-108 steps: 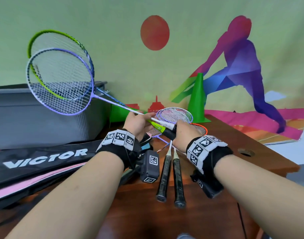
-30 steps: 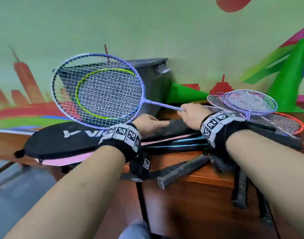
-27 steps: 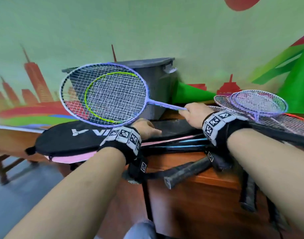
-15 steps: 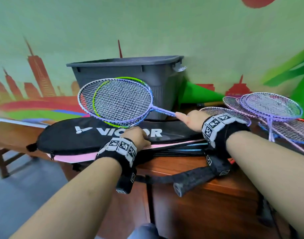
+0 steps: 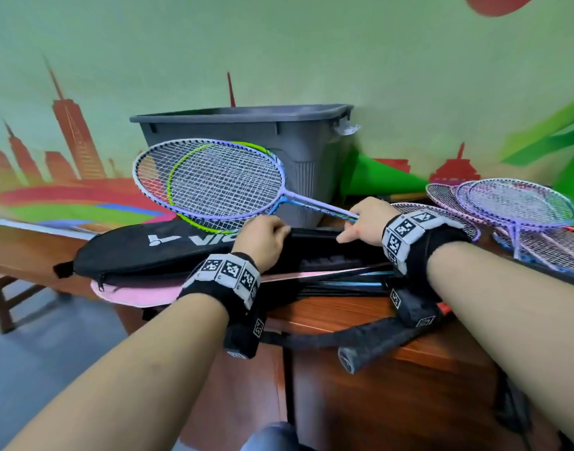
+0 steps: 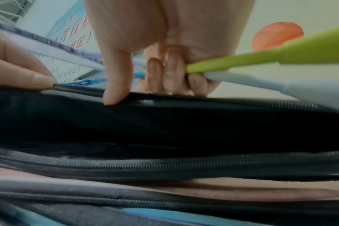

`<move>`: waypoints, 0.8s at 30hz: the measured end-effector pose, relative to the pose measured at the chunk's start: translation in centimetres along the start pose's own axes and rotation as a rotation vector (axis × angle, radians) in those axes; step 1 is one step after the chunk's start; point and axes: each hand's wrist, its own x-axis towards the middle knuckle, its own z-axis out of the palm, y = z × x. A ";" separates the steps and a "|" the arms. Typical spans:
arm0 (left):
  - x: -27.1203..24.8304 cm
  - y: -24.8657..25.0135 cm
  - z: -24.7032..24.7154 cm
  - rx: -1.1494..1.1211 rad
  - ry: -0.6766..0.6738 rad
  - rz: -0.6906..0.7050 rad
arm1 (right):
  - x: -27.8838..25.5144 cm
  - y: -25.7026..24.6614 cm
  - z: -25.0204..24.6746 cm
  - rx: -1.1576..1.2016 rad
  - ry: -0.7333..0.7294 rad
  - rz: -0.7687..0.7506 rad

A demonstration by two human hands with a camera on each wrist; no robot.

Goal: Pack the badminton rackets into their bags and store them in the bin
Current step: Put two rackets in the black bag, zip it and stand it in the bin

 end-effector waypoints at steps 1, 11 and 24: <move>-0.1 0.2 -0.2 0.004 0.017 0.003 | -0.3 -0.1 -0.3 -0.001 0.023 -0.002; -0.7 3.5 -1.2 0.101 0.000 0.082 | -2.9 1.6 -4.4 0.017 0.179 0.038; -2.9 1.6 -2.9 0.145 0.045 -0.050 | -4.6 4.5 -7.9 0.135 0.202 0.074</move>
